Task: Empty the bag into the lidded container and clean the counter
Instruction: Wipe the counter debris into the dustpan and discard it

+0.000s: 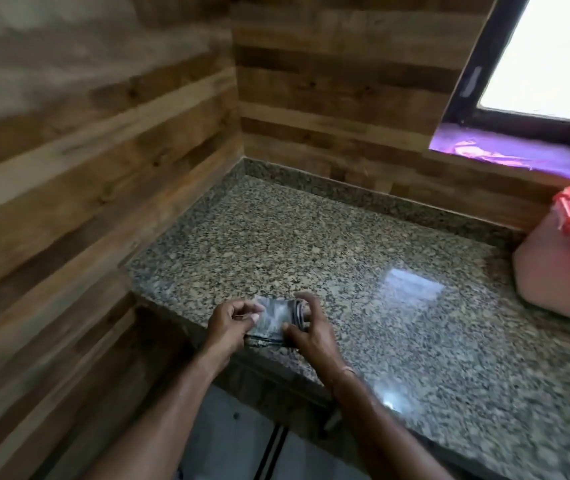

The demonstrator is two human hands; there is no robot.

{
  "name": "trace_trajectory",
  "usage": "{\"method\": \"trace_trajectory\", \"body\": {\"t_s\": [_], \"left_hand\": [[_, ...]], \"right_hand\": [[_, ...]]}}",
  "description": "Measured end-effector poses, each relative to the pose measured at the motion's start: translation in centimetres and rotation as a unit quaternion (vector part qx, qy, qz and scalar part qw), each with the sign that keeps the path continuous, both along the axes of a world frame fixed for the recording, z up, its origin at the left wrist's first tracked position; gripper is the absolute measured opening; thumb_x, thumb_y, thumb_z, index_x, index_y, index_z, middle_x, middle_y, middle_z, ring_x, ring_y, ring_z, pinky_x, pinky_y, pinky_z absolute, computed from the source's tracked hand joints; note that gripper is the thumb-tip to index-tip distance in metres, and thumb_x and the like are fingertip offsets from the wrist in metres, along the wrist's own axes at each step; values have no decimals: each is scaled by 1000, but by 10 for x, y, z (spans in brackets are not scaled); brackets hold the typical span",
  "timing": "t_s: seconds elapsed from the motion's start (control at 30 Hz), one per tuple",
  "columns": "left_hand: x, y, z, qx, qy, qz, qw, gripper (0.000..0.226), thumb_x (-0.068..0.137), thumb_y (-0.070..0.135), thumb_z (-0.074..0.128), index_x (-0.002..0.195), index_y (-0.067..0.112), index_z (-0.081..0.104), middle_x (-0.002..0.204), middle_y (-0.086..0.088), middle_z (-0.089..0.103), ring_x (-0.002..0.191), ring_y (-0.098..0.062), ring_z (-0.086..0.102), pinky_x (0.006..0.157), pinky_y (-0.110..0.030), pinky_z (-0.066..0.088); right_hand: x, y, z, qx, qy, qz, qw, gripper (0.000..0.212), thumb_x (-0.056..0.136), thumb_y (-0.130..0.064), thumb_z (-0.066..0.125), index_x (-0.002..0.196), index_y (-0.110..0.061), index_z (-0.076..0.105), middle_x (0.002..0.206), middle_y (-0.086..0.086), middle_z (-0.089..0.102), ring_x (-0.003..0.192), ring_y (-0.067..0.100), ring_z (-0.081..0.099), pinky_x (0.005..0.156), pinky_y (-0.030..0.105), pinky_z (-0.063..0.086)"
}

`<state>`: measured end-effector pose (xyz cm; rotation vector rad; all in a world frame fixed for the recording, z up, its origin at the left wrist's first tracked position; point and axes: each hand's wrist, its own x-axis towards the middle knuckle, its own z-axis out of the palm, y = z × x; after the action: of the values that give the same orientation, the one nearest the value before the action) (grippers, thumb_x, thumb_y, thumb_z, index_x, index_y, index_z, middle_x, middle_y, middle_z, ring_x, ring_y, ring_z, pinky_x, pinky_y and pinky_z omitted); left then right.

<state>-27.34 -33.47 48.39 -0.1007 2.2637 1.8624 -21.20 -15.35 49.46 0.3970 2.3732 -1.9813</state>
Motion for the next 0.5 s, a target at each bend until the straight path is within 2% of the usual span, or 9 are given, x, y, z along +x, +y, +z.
{"method": "trace_trajectory", "body": {"t_s": [0.1,0.2,0.3,0.37,0.43,0.5], "left_hand": [[-25,10,-23,-56,-9,-57,997,31,87,-9,70,94,21,76,110,1,76,116,-19,68,97,-28,53],[-46,6,-42,-120,-17,-134,984,41,84,-6,74,113,23,74,129,4,70,126,-13,61,109,-29,48],[-59,1,-49,-155,-15,-191,969,53,84,-4,76,128,25,68,140,7,61,130,-10,56,104,-19,46],[-72,-2,-61,-215,10,-211,953,63,81,1,81,136,27,63,145,4,57,127,-13,57,102,-26,50],[-71,-6,-67,-292,50,-212,931,70,78,9,86,141,29,60,144,0,54,118,-15,56,95,-31,54],[-73,-11,-72,-335,74,-213,915,72,77,20,88,142,31,59,143,-1,51,117,-17,53,90,-34,52]], "right_hand": [[-13,7,-15,66,-28,7,997,43,91,-3,69,115,-37,60,113,5,68,88,29,76,68,50,66],[-24,7,-32,97,-74,19,992,39,93,-1,68,118,-30,67,119,-4,67,97,19,74,76,40,67],[-30,4,-42,115,-106,19,988,36,93,2,65,118,-24,69,116,-6,68,101,14,71,87,35,64],[-41,-2,-53,170,-110,25,979,31,94,-3,66,120,-20,68,118,-2,67,103,16,69,93,34,62],[-41,-7,-59,242,-109,30,964,31,95,-13,68,125,-21,65,121,1,60,104,16,62,94,23,55],[-43,-10,-68,268,-113,17,956,31,96,-22,69,127,-24,65,120,0,51,104,13,53,90,14,48]]}}
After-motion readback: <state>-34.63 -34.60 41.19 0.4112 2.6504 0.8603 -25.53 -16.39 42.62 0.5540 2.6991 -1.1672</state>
